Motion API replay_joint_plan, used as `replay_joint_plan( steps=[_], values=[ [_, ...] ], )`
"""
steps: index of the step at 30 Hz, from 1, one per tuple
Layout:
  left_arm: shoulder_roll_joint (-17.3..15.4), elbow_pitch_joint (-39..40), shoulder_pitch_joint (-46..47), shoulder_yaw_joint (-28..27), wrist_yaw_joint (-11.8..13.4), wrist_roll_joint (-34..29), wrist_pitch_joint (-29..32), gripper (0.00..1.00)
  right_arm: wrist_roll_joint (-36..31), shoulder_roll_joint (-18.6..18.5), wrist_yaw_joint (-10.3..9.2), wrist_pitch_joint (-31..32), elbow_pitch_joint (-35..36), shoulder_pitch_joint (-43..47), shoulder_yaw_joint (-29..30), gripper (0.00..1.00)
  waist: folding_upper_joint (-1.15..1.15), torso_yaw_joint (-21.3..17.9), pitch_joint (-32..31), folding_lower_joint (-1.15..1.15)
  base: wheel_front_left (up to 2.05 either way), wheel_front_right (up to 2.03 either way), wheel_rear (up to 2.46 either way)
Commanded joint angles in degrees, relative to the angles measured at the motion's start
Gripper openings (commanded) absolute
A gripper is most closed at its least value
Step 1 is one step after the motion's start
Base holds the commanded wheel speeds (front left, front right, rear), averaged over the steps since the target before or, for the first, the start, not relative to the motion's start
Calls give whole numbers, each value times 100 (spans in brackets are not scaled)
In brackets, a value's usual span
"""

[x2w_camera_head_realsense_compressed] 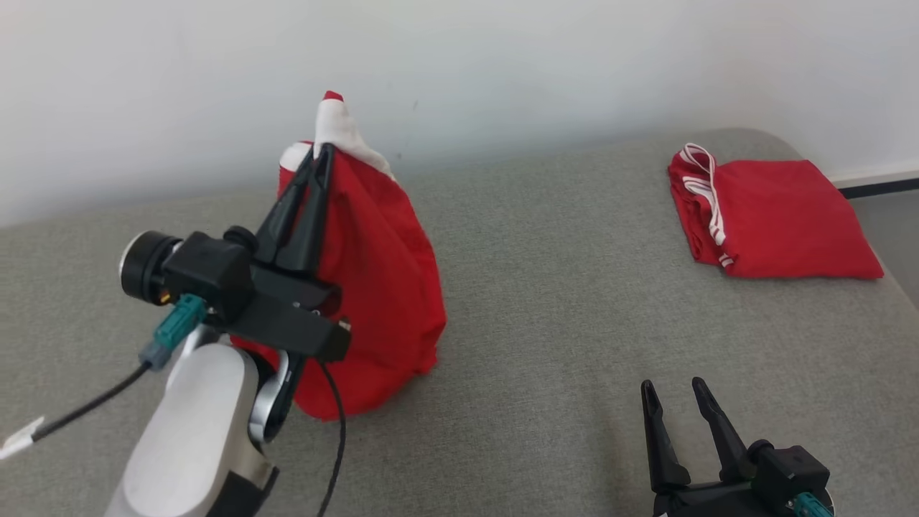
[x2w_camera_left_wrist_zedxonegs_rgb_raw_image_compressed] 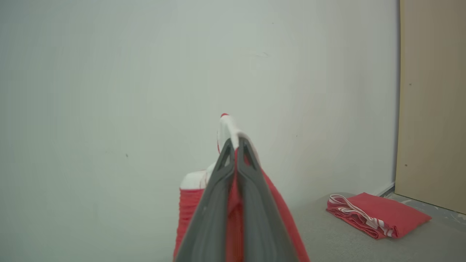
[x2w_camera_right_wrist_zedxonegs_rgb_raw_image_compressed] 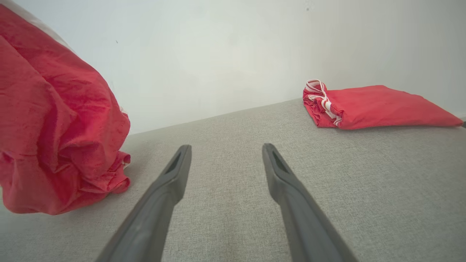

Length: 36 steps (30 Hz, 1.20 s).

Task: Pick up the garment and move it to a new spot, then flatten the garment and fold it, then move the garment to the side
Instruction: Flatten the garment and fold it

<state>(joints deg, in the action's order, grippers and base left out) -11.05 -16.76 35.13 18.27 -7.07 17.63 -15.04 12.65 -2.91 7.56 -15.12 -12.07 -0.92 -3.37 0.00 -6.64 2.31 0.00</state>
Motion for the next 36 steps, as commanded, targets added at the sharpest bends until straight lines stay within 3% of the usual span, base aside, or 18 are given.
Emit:
replay_joint_plan(
  steps=[1,14,20,26,27,28,29,36],
  values=[
    [5,84,-255,15,-2,-43,-17,0,-27,6,-16,1,8,65,-8,100,0,101,-52,0,0,0,0],
    [-50,980,-3077,-177,205,-28,-18,0,-47,6,-16,1,9,175,93,100,0,479,7,0,0,0,0],
    [174,804,-3965,-181,165,-32,-18,0,-88,7,-15,1,20,137,84,100,0,771,-10,0,0,0,0],
    [417,207,-4104,-71,65,-92,-19,0,-109,7,-16,1,-15,160,48,100,0,924,-74,0,0,0,0],
    [454,134,-4093,-58,54,-81,-18,13,-106,6,-16,1,-18,165,45,100,0,933,-85,0,0,0,0],
    [492,148,-4052,-47,32,-109,-19,80,-107,6,-16,1,-22,174,48,100,0,942,-92,0,0,0,0],
    [535,211,-4030,-63,15,-98,-19,100,-108,6,-16,1,-21,182,54,100,0,952,-100,0,0,0,0],
    [662,1104,-4079,-511,-23,-208,-19,100,-102,7,-15,1,-15,227,89,100,0,1002,-120,0,0,0,0]
  ],
)
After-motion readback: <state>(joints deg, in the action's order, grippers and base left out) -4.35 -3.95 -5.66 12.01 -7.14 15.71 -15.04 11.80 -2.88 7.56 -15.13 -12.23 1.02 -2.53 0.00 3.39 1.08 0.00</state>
